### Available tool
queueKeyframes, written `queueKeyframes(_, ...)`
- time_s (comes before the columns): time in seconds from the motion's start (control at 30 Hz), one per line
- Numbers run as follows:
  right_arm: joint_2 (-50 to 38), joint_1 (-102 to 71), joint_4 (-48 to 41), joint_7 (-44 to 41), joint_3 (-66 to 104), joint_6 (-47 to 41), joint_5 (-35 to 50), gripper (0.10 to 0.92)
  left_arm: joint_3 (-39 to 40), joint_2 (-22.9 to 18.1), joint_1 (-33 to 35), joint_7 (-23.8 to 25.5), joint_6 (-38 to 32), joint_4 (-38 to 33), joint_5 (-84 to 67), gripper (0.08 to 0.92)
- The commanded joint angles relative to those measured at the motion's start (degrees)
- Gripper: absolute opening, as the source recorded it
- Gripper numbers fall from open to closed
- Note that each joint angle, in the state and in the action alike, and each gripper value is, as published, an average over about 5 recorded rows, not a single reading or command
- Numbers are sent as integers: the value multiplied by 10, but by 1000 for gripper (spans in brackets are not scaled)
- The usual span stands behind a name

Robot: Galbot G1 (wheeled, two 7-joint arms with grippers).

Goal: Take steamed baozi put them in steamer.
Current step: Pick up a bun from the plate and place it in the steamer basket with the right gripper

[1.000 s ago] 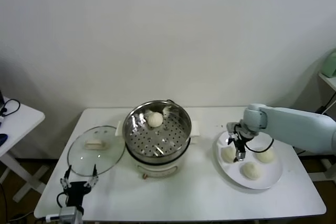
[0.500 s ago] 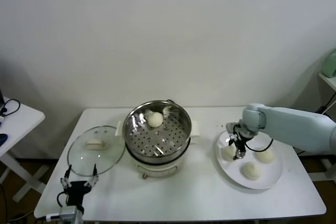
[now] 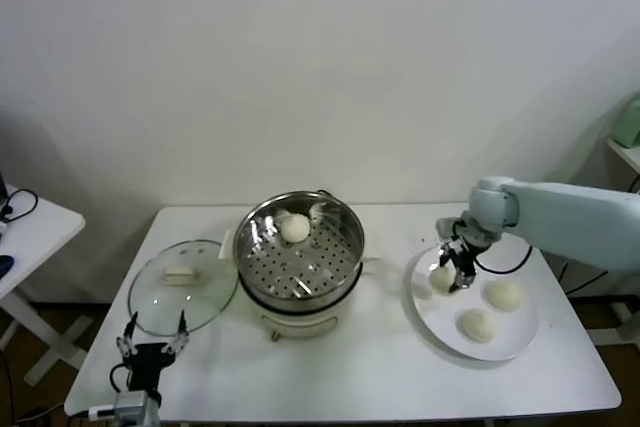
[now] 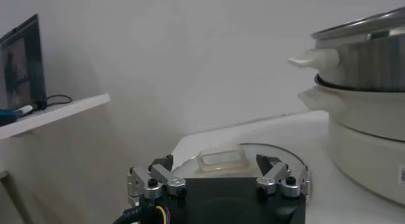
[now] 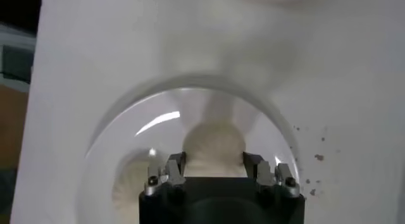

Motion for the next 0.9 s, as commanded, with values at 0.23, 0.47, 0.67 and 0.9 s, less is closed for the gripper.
queueKeyframes(0.23, 78, 343, 136, -36, -85, -7, 230, 619, 14, 8, 3, 0, -5, 3, -1, 823)
queueKeyframes(0.47, 179, 337, 117, -18, -9, -41, 289, 619, 20, 13, 0, 0, -5, 2, -1, 823)
queueKeyframes(0.67, 278, 269, 83, 44, 43, -87, 326, 619, 27, 15, -2, 0, -6, 2, -1, 823)
queueKeyframes(0.9, 359, 151, 8, 96, 79, -126, 312, 619, 29, 18, -1, 0, -6, 4, 0, 823)
